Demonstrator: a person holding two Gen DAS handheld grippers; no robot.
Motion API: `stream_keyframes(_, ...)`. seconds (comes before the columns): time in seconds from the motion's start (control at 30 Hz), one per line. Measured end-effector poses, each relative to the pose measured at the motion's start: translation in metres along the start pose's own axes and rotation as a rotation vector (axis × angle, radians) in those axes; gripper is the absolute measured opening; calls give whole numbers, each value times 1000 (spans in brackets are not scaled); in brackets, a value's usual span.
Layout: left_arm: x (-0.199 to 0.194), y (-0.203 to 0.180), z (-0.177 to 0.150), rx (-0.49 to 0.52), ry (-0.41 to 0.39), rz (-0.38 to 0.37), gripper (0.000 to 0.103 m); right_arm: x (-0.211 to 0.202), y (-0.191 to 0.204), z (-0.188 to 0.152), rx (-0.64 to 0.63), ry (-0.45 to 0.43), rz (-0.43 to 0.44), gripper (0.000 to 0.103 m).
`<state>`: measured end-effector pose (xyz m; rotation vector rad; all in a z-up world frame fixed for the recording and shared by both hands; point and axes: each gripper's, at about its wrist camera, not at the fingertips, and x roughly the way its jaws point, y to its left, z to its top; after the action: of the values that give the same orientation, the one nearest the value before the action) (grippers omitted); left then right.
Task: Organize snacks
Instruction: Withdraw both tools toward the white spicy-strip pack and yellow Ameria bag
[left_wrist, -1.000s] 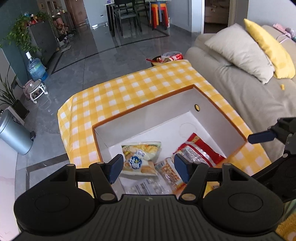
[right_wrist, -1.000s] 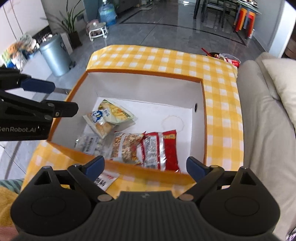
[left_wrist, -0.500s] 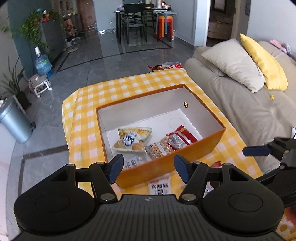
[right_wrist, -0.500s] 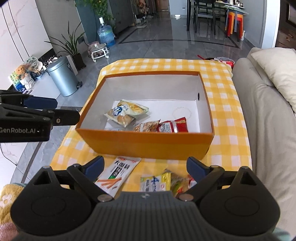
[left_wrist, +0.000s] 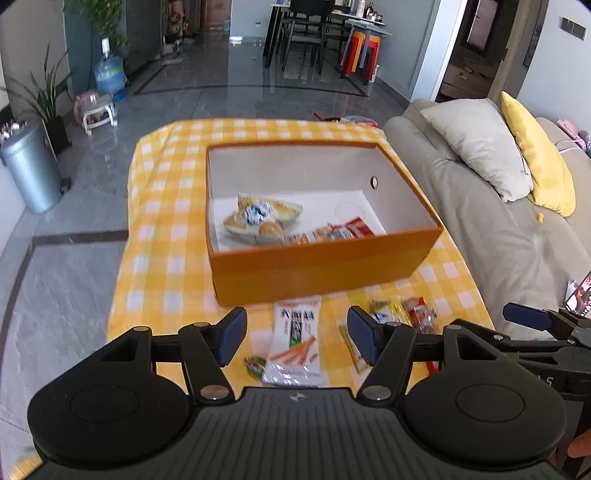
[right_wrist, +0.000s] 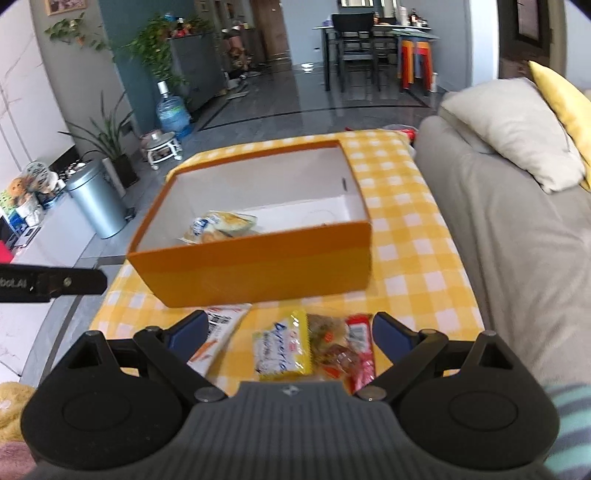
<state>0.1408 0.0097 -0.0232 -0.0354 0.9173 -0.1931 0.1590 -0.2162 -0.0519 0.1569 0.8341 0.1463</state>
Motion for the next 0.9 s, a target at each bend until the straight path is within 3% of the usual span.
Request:
stream_keyframes(0.2, 23, -4, -21, -10, 58, -21, 74, 8, -3, -21, -22, 7, -21, 88)
stream_keyframes(0.63, 66, -3, -29, 9, 117, -29, 79, 48, 6, -37, -145, 45, -6, 60)
stream_keyframes(0.9, 98, -7, -27, 81, 165, -33, 79, 76, 15, -35, -181, 84, -4, 58)
